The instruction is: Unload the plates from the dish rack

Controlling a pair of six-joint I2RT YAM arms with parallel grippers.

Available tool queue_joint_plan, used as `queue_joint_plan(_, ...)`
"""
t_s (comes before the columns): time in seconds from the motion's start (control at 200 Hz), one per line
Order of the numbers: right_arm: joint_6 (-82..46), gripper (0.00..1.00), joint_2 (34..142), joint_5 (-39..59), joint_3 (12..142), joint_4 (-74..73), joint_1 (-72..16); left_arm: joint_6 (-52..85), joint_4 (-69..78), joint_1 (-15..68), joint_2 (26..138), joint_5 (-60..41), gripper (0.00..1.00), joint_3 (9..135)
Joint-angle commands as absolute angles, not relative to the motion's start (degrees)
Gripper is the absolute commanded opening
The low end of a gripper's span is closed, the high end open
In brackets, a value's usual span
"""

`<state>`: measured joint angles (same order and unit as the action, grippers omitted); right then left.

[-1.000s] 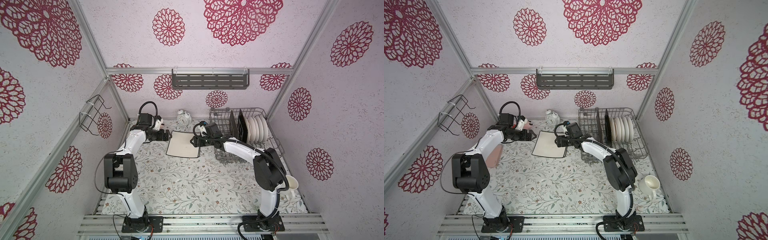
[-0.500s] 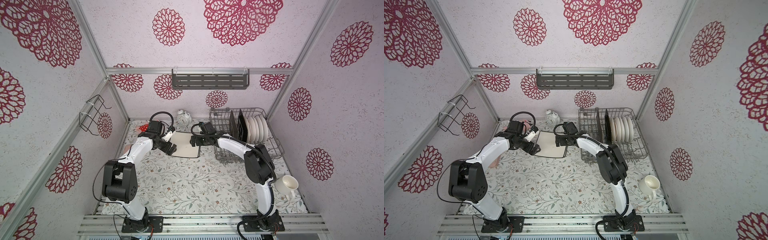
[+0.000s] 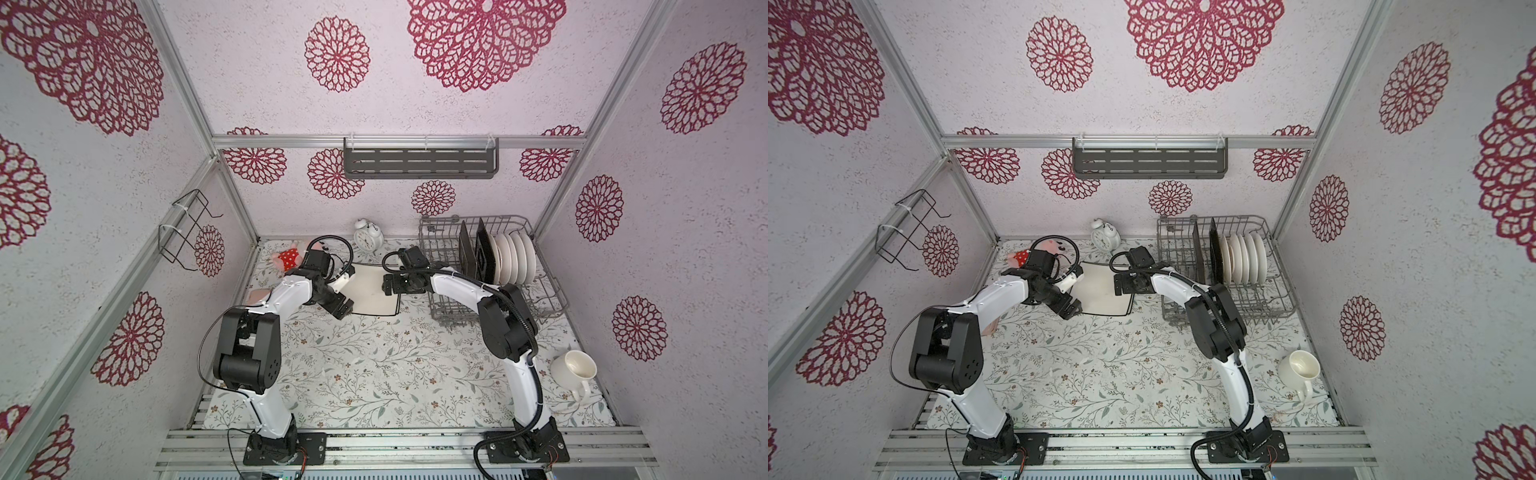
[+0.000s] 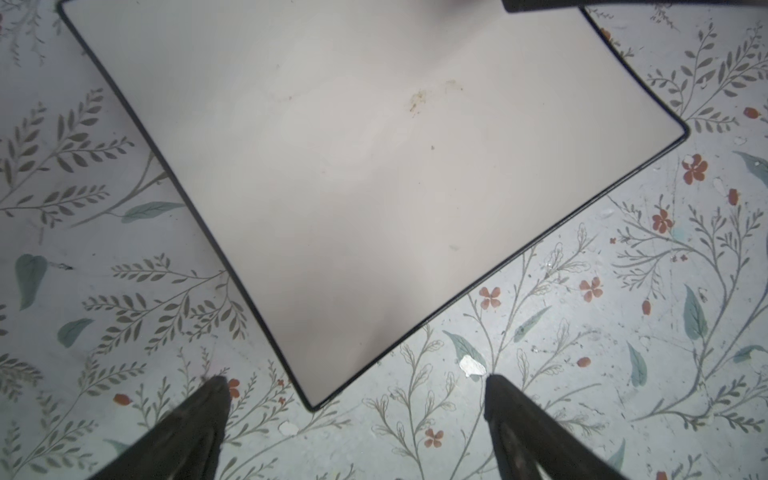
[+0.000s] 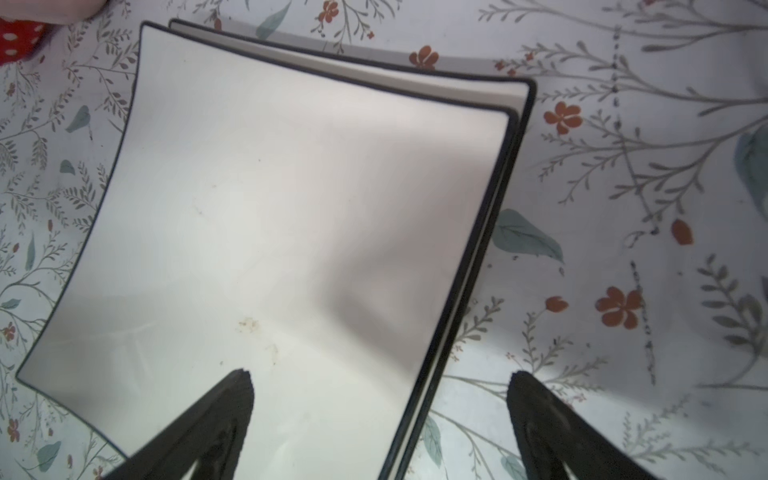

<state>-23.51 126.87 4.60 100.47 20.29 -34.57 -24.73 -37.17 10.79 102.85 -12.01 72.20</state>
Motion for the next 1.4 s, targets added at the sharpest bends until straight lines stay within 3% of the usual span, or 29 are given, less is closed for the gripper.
queue_joint_plan(0.0,-22.6,0.99,127.7,4.9,102.3,20.6,-33.8,-27.3,-36.6,11.4,104.1,-11.7,0.98,72.2)
queue_joint_plan(0.841,-20.7,0.81,132.0,8.3,105.7,18.9,-31.7,-24.3,-34.5,13.3,112.0,-9.0,0.97,77.1)
queue_joint_plan(1.396,-20.5,0.78,135.7,11.4,111.6,20.3,-31.3,-23.2,-33.4,14.1,114.5,-6.8,0.97,77.9)
